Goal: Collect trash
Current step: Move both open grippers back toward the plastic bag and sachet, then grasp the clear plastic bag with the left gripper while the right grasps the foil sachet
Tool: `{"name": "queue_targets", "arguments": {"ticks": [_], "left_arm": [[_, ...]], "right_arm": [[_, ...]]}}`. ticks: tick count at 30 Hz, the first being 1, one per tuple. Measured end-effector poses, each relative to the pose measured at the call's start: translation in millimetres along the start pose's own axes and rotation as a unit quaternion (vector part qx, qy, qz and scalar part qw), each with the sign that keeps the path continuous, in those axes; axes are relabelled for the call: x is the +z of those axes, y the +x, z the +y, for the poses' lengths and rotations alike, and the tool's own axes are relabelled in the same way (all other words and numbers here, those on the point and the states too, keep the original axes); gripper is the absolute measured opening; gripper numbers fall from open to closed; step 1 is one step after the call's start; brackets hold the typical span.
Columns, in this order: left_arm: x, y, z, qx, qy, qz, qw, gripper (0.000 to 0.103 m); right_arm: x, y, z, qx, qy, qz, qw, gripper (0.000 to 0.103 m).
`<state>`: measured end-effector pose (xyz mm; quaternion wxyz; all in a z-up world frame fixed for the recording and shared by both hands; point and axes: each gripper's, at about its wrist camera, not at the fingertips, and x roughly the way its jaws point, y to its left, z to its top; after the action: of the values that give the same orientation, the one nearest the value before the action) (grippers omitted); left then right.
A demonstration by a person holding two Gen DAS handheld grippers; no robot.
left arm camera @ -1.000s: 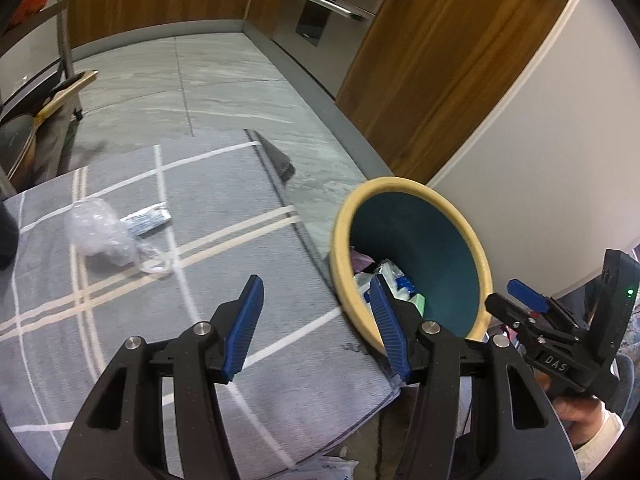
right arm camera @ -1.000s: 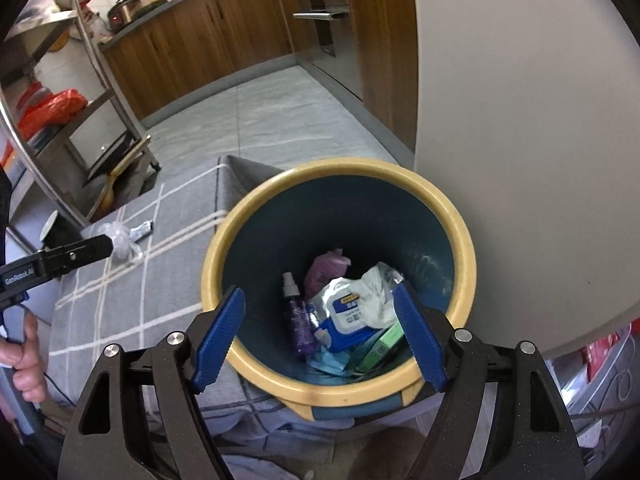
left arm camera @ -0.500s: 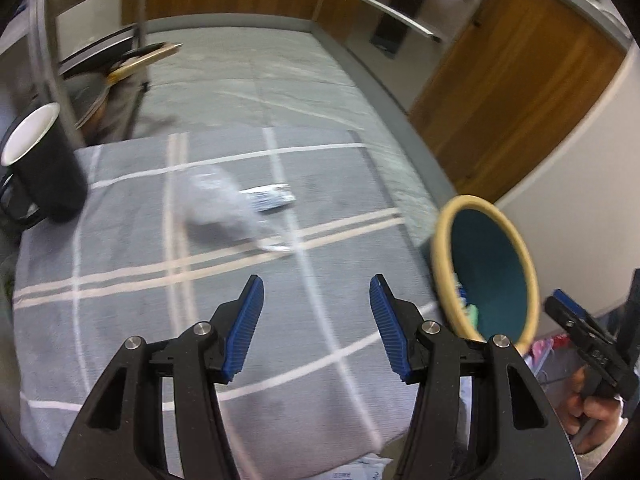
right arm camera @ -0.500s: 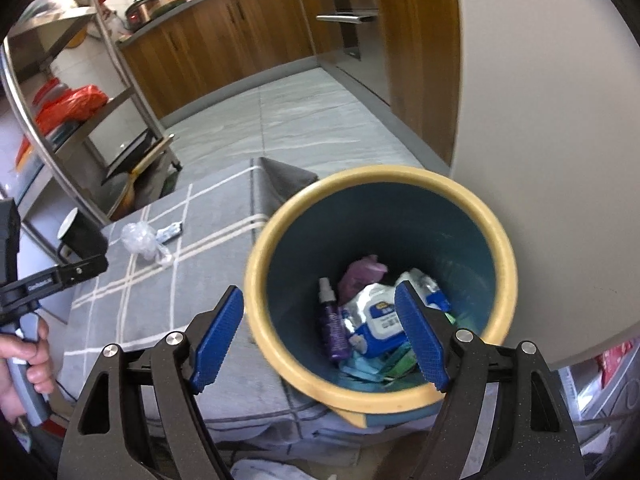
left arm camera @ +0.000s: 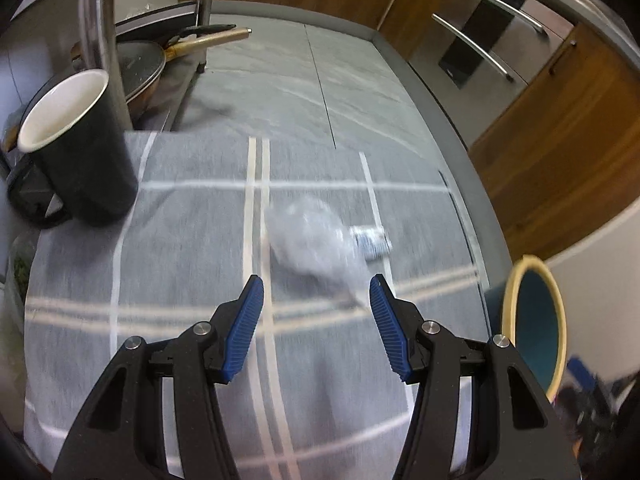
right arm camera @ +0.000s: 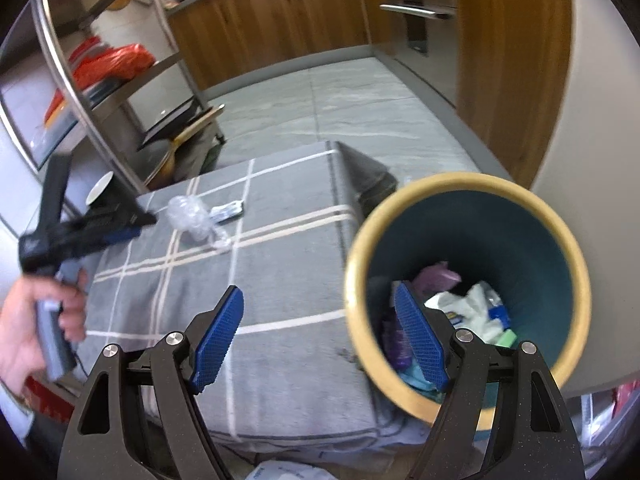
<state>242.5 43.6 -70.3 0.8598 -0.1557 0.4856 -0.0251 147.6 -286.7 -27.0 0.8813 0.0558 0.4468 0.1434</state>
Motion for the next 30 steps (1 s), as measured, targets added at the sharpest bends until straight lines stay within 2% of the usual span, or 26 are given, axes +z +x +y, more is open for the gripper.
{"name": "queue_targets", "arguments": {"ticks": [5,9,10,12,13,14,15,18,20,23,30], "left_arm": [[24.1,32.8,-1.8,0.010,0.012,0.014,0.9998,0.055],[29.1,58.0,4.7,0.010,-0.004,0.034,0.9994,0.054],[28.9,61.7,5.9,0.007,-0.007,0.036,0.9993,0.052],[27.3,67.5,5.6,0.001,-0.004,0.041,0.9992,0.035],[26.6,67.7,4.7,-0.002,0.001,0.040,0.9992,0.032],[26.5,67.7,4.6,-0.001,0.004,0.040,0.9992,0.024],[26.6,66.5,4.6,0.000,0.007,0.039,0.9992,0.017],[22.9,57.5,8.1,0.003,0.012,0.037,0.9992,0.011],[18.9,48.3,16.0,0.007,0.005,0.038,0.9993,0.010],[11.4,27.6,28.6,0.011,-0.007,0.037,0.9992,0.010],[-6.3,-28.7,45.0,0.020,-0.001,0.032,0.9993,0.010]], "right_arm": [[6.6,15.5,12.6,0.006,-0.014,0.011,1.000,0.079],[11.8,28.2,14.9,0.009,-0.015,0.019,1.000,0.079],[13.5,31.1,15.7,0.010,-0.013,0.021,1.000,0.079],[18.1,37.8,18.2,0.017,-0.011,0.024,1.000,0.079],[21.2,41.5,20.5,0.020,-0.013,0.024,0.999,0.079],[23.5,44.7,22.0,0.023,-0.015,0.025,0.999,0.079],[28.3,49.7,25.9,0.031,-0.017,0.025,0.999,0.079],[40.5,63.7,37.0,0.050,-0.034,0.028,0.998,0.079],[50.7,78.8,48.7,0.063,-0.063,0.037,0.995,0.079],[62.6,100.0,65.4,0.060,-0.112,0.048,0.991,0.079],[79.6,154.6,107.1,0.054,-0.222,0.081,0.970,0.079]]}}
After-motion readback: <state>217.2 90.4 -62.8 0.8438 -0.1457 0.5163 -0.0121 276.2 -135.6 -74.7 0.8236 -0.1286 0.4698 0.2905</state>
